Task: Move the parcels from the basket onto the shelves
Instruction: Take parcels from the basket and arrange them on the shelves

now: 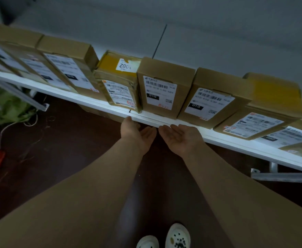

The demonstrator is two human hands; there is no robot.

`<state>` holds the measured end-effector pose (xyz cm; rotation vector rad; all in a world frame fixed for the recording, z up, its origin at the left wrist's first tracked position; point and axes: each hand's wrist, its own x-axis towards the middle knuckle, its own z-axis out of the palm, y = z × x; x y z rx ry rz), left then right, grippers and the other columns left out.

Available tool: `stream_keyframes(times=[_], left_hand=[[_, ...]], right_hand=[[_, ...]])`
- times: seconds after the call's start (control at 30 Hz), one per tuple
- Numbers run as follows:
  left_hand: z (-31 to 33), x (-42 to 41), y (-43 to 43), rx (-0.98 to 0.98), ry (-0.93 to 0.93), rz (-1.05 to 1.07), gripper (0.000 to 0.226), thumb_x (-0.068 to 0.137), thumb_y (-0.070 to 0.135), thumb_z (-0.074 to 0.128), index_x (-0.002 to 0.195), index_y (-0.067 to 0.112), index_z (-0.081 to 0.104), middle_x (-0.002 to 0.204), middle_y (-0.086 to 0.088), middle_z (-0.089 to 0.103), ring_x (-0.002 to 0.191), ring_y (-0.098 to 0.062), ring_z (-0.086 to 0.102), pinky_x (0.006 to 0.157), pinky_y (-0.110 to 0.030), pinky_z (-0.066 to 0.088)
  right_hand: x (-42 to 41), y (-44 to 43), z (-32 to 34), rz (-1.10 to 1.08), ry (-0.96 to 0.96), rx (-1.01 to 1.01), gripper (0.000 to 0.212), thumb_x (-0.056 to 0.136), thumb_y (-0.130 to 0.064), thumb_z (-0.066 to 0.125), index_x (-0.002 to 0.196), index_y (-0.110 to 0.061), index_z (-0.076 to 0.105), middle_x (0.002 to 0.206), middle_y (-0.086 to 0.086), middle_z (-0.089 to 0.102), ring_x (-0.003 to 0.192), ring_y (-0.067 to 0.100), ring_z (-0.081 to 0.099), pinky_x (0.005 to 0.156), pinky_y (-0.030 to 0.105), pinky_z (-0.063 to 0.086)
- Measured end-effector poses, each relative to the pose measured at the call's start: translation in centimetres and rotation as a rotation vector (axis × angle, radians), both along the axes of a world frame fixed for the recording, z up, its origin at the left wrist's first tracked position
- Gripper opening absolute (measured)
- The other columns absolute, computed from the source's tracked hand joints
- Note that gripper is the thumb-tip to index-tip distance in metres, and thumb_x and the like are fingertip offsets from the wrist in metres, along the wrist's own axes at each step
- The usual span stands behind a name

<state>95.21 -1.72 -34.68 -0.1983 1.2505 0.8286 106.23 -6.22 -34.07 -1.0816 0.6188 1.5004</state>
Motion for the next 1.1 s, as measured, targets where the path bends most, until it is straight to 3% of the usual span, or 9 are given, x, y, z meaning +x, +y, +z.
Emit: stream_keyframes(times=[0.27, 0.5, 0.7, 0.77, 0.83, 0.9, 0.97, 1.03, 1.1], left_hand=[[1.2, -6.3, 2.3, 0.042, 0.075, 0.116, 0.055, 0.097, 0.042, 0.045, 0.145, 0.016, 0.034, 0.137, -0.028, 0.042, 0.124, -0.038, 0.048, 0.100, -0.047, 0.045], [-0.2, -11.4, 8.0, 0.084, 0.037, 0.146, 0.048, 0.091, 0.043, 0.057, 0.128, 0.014, 0.050, 0.123, -0.023, 0.053, 0.104, -0.036, 0.062, 0.089, -0.047, 0.054], [-0.9, -13.9, 12.3, 0.137, 0.117, 0.075, 0.072, 0.087, 0.055, 0.057, 0.146, 0.021, 0.032, 0.143, -0.021, 0.034, 0.131, -0.035, 0.041, 0.104, -0.046, 0.043], [-1.6, -14.4, 13.5, 0.137, 0.103, 0.058, 0.073, 0.086, 0.058, 0.057, 0.146, 0.023, 0.033, 0.145, -0.018, 0.033, 0.131, -0.035, 0.040, 0.101, -0.047, 0.045], [-2.3, -14.9, 14.3, 0.121, 0.097, 0.057, 0.074, 0.085, 0.058, 0.059, 0.145, 0.024, 0.034, 0.144, -0.016, 0.035, 0.130, -0.036, 0.041, 0.097, -0.047, 0.046], [-2.6, -15.2, 14.8, 0.113, 0.091, 0.052, 0.069, 0.086, 0.055, 0.059, 0.143, 0.024, 0.037, 0.140, -0.015, 0.040, 0.127, -0.035, 0.045, 0.096, -0.044, 0.049], [-2.9, -15.4, 15.2, 0.103, 0.058, 0.051, 0.060, 0.086, 0.053, 0.060, 0.136, 0.025, 0.044, 0.131, -0.017, 0.045, 0.122, -0.036, 0.049, 0.094, -0.045, 0.051], [-3.0, -15.5, 15.6, 0.102, 0.013, 0.046, 0.045, 0.087, 0.052, 0.061, 0.120, 0.024, 0.049, 0.124, -0.020, 0.048, 0.116, -0.037, 0.053, 0.088, -0.048, 0.054], [-3.2, -15.7, 16.0, 0.092, -0.003, 0.044, 0.041, 0.087, 0.051, 0.060, 0.113, 0.021, 0.050, 0.120, -0.023, 0.051, 0.110, -0.038, 0.057, 0.083, -0.049, 0.056]], right_hand=[[-5.6, 2.3, 0.1, 0.079, 0.061, 0.069, 0.024, 0.100, -0.008, 0.043, 0.112, 0.011, 0.051, 0.131, 0.032, 0.048, 0.122, 0.042, 0.049, 0.097, 0.045, 0.044], [-11.0, 6.7, -1.3, -0.056, 0.094, 0.078, 0.040, 0.102, -0.008, 0.041, 0.137, 0.010, 0.038, 0.138, 0.028, 0.045, 0.128, 0.037, 0.046, 0.108, 0.044, 0.039], [-14.6, 10.7, -2.7, -0.190, 0.062, 0.061, 0.037, 0.097, -0.002, 0.050, 0.133, 0.003, 0.048, 0.140, 0.024, 0.043, 0.132, 0.033, 0.042, 0.104, 0.043, 0.043], [-15.1, 11.5, -3.1, -0.214, 0.035, 0.072, 0.031, 0.095, -0.001, 0.053, 0.127, 0.001, 0.053, 0.136, 0.021, 0.049, 0.130, 0.031, 0.047, 0.102, 0.041, 0.046], [-15.3, 12.1, -3.4, -0.214, 0.020, 0.093, 0.011, 0.096, 0.001, 0.049, 0.103, 0.002, 0.058, 0.132, 0.018, 0.055, 0.130, 0.029, 0.048, 0.103, 0.036, 0.046], [-15.4, 12.6, -3.6, -0.216, -0.002, 0.082, 0.011, 0.096, 0.002, 0.048, 0.089, 0.000, 0.056, 0.114, 0.015, 0.064, 0.127, 0.028, 0.051, 0.102, 0.034, 0.046], [-15.5, 12.9, -3.7, -0.279, -0.031, 0.050, 0.013, 0.095, 0.003, 0.050, 0.104, 0.001, 0.059, 0.107, 0.015, 0.064, 0.120, 0.027, 0.055, 0.098, 0.035, 0.049], [-15.7, 13.2, -3.6, -0.282, -0.050, 0.050, 0.024, 0.094, 0.004, 0.050, 0.117, 0.003, 0.057, 0.121, 0.015, 0.062, 0.119, 0.026, 0.056, 0.097, 0.033, 0.049], [-15.7, 13.5, -3.6, -0.274, -0.073, 0.031, 0.024, 0.094, 0.006, 0.050, 0.117, 0.003, 0.057, 0.126, 0.015, 0.060, 0.120, 0.026, 0.055, 0.101, 0.033, 0.047]])
